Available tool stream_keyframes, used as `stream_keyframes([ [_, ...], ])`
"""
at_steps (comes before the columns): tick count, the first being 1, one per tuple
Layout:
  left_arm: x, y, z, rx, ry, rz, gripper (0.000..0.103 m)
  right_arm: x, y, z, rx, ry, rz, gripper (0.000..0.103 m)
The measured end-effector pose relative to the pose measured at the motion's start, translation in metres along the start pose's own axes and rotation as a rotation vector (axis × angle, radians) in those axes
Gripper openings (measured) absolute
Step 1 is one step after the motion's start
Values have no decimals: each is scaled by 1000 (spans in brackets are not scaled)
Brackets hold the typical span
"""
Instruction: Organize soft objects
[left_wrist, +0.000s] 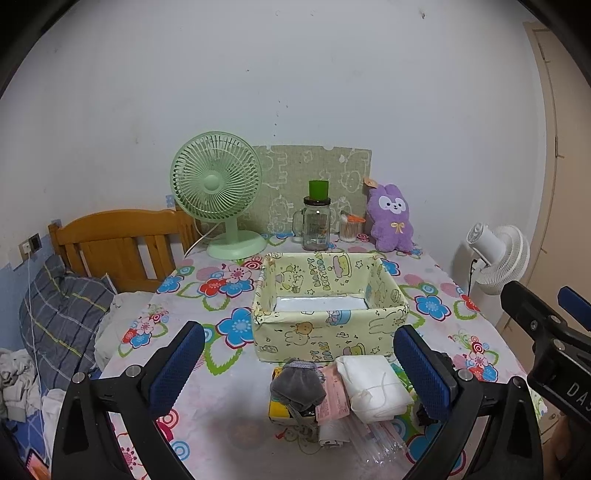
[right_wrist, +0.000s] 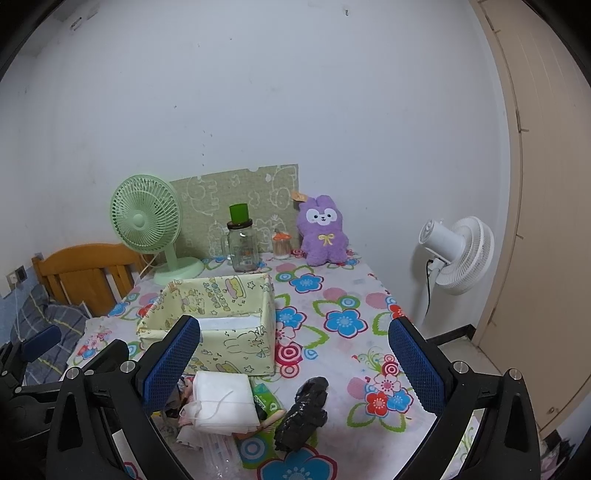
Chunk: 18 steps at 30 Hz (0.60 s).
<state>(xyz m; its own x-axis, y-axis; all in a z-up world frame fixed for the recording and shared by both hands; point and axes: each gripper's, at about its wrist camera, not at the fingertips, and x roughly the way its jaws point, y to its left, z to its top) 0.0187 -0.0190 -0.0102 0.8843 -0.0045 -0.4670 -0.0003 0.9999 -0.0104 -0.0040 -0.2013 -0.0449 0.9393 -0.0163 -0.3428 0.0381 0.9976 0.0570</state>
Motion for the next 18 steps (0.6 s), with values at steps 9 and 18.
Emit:
stream_keyframes([
  [9, -2, 0, 1, 2, -5, -4, 103, -4, 1, 1, -1, -1, -1, 103],
  [18, -4, -4, 2, 12, -13, -23, 103, -6, -1, 3, 2, 4, -7, 103],
])
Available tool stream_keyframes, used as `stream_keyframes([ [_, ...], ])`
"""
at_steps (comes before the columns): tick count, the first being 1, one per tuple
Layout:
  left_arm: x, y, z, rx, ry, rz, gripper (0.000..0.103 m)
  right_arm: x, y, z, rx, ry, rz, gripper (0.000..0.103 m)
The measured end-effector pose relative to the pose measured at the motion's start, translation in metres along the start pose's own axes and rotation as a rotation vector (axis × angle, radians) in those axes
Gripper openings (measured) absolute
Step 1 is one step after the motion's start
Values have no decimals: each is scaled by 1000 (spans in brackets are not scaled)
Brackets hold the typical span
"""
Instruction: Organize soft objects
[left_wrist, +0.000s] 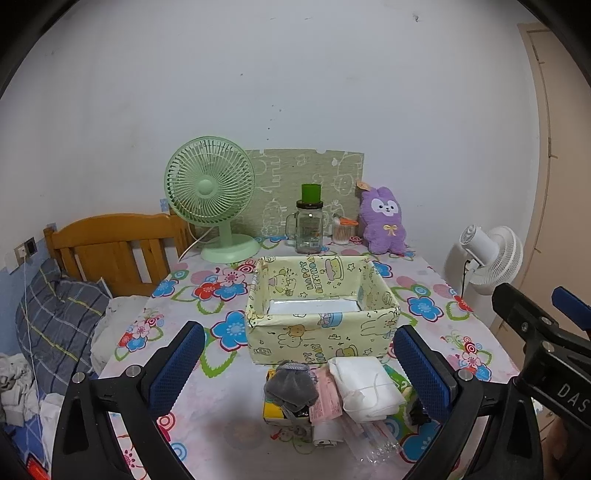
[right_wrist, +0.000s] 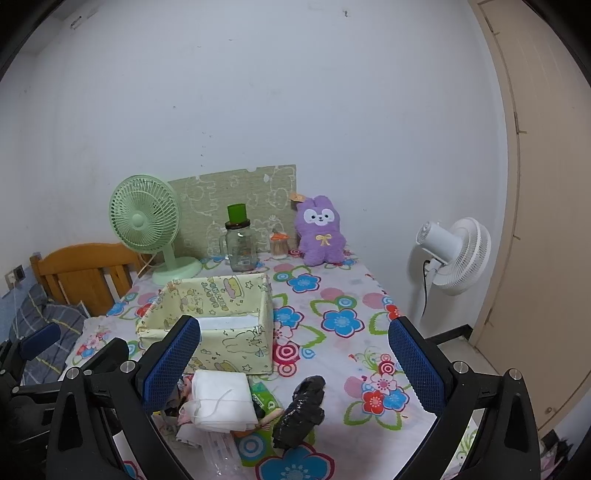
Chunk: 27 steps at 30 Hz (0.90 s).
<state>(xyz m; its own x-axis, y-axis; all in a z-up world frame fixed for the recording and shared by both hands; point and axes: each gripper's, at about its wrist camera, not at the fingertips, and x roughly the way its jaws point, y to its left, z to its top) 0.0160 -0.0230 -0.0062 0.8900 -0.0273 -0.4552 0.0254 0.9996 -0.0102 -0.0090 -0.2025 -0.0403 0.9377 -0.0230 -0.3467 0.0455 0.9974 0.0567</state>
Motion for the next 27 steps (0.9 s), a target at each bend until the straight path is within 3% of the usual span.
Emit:
stream_keyframes([
  [27, -2, 4, 0, -9, -1, 2, 103, 2, 2, 2, -5, 3, 4, 103],
])
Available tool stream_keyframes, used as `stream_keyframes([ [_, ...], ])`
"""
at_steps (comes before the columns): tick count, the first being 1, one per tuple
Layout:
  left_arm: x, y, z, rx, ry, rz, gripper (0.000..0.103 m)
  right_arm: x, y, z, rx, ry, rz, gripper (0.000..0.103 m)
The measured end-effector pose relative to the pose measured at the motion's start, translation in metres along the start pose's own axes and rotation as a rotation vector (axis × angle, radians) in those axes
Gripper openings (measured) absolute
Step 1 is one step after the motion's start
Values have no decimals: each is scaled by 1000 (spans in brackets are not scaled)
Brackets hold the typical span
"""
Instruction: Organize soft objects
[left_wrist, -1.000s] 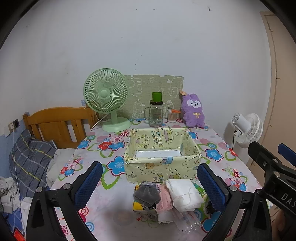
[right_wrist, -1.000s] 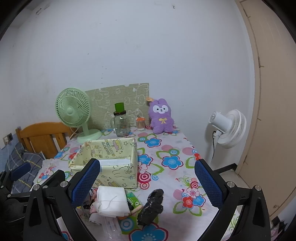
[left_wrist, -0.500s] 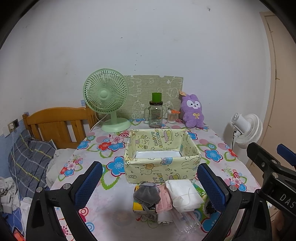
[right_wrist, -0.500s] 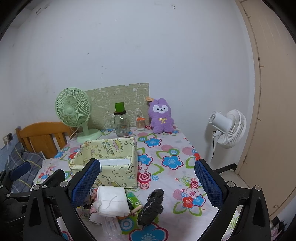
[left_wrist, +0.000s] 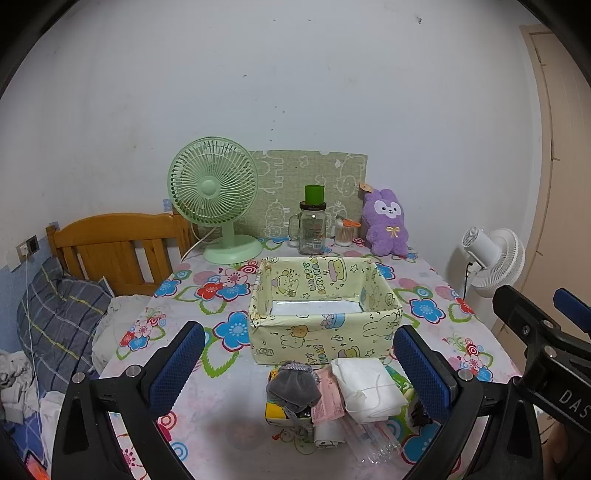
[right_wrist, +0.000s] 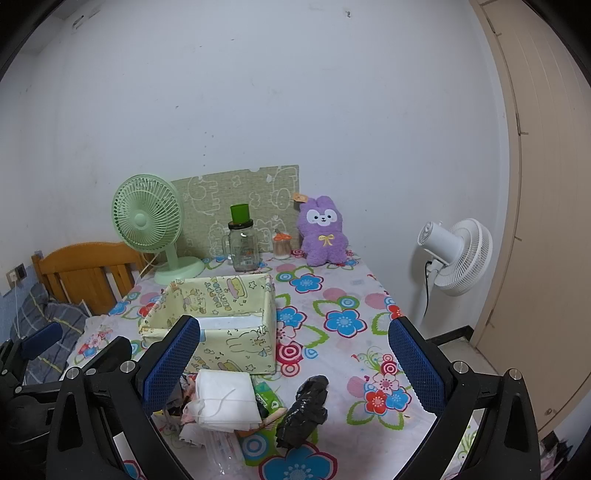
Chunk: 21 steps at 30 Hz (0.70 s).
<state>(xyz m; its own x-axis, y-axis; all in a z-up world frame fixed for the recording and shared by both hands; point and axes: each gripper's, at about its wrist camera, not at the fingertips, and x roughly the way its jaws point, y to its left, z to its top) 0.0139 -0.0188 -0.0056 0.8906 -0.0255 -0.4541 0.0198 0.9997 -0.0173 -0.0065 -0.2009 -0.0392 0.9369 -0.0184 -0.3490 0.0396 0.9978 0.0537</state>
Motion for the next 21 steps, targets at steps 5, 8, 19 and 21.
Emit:
stream_keyframes([
  [5, -1, 2, -1, -15, -7, 7, 103, 0, 1, 0, 0, 2, 4, 103],
  [8, 0, 1, -2, -15, -10, 19, 103, 2, 3, -1, -1, 4, 13, 103],
  [19, 14, -4, -9, -19, 13, 42, 103, 11, 5, -8, 2, 19, 56, 103],
  [21, 17, -5, -12, -18, 23, 43, 103, 14, 8, -10, -10, 23, 55, 103],
])
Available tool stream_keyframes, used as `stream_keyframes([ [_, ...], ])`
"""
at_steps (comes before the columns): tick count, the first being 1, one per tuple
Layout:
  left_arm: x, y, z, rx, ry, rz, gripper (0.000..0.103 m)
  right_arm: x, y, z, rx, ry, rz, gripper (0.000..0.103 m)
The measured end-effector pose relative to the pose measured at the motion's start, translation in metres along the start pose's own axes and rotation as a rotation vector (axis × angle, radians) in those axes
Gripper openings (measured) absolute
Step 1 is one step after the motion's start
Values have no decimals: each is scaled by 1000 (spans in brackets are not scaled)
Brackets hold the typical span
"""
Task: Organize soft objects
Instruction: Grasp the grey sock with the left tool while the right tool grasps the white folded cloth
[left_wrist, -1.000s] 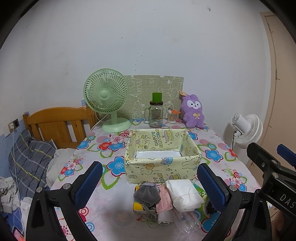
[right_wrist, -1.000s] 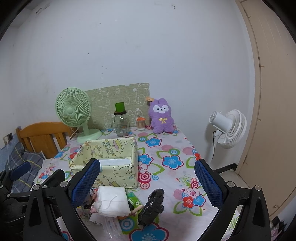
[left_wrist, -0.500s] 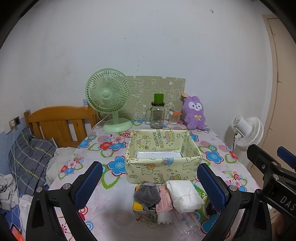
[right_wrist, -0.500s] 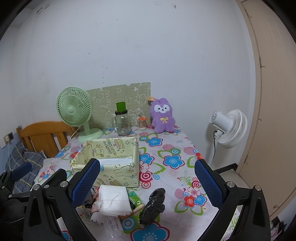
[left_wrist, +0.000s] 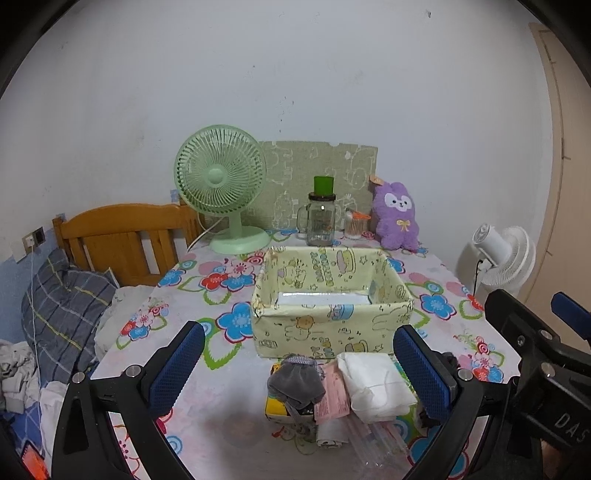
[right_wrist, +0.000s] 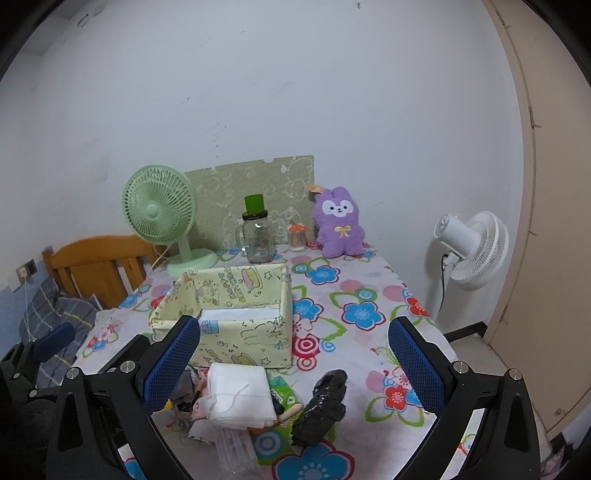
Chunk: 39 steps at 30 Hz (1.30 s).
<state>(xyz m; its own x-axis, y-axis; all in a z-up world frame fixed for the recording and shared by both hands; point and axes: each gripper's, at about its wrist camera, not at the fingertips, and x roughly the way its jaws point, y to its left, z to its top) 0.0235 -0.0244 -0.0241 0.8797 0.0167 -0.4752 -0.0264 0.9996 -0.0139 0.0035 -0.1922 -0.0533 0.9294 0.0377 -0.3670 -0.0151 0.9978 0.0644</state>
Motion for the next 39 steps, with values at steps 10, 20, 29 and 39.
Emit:
stream_keyframes([
  [10, 10, -2, -21, 28, 23, 25, 102, 20, 8, -21, -2, 58, 38, 103],
  [20, 24, -1, -45, 41, 80, -14, 102, 37, 18, -45, -32, 121, 42, 103],
  [29, 43, 2, -53, 25, 128, -11, 99, 52, 27, -56, -34, 170, 75, 103],
  [39, 66, 10, -55, 11, 163, 0, 96, 78, 34, -62, -29, 225, 84, 103],
])
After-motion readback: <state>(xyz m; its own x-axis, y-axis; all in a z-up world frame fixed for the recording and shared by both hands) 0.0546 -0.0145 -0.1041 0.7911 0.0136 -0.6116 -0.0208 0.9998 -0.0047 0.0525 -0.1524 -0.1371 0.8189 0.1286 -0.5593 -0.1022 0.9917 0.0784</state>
